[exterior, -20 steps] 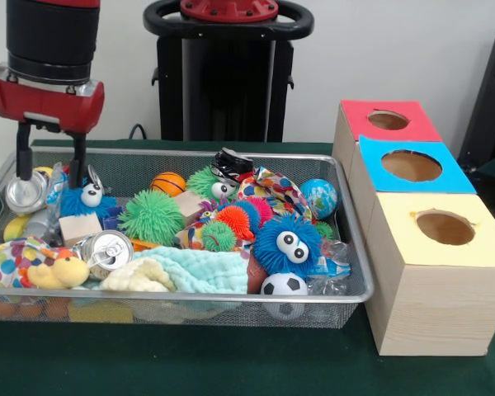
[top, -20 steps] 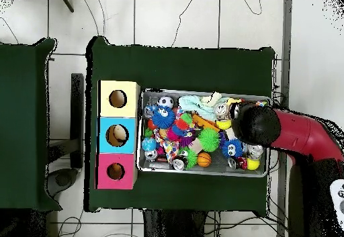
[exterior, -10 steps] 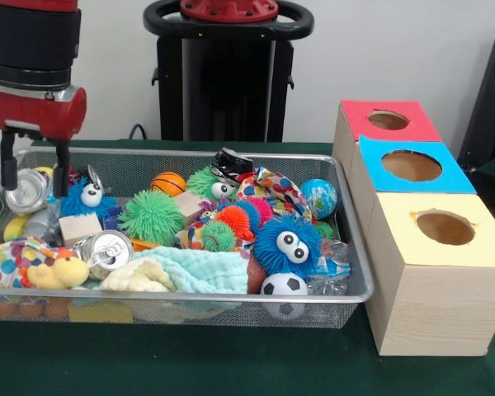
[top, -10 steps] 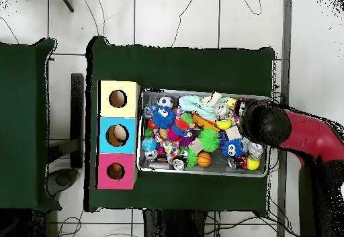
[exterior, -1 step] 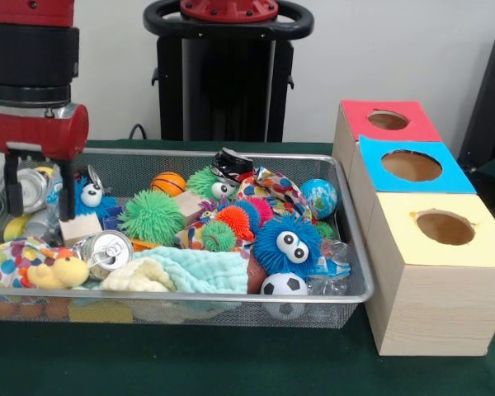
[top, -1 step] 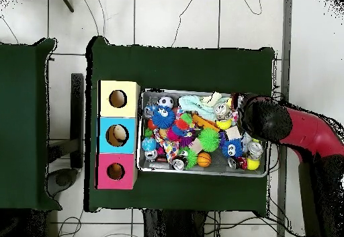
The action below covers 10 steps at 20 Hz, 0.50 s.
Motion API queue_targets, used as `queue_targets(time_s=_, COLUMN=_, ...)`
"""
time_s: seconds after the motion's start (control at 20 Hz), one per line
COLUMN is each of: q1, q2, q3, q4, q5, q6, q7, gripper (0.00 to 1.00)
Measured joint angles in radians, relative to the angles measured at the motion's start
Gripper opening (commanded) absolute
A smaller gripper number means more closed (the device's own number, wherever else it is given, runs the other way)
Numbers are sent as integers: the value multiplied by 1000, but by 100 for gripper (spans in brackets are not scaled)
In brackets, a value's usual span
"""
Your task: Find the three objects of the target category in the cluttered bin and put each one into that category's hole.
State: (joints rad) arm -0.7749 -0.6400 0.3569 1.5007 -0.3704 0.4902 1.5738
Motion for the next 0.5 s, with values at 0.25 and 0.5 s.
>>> queue_targets(time_s=0.25, q1=-20, q2=25, q3=39, q4=3, q5=0, q6=-26, q7=0, gripper=100)
queue_targets(time_s=0.5, q1=-24, q2=45, q3=61, q4=5, q5=0, q6=-48, q7=0, gripper=100)
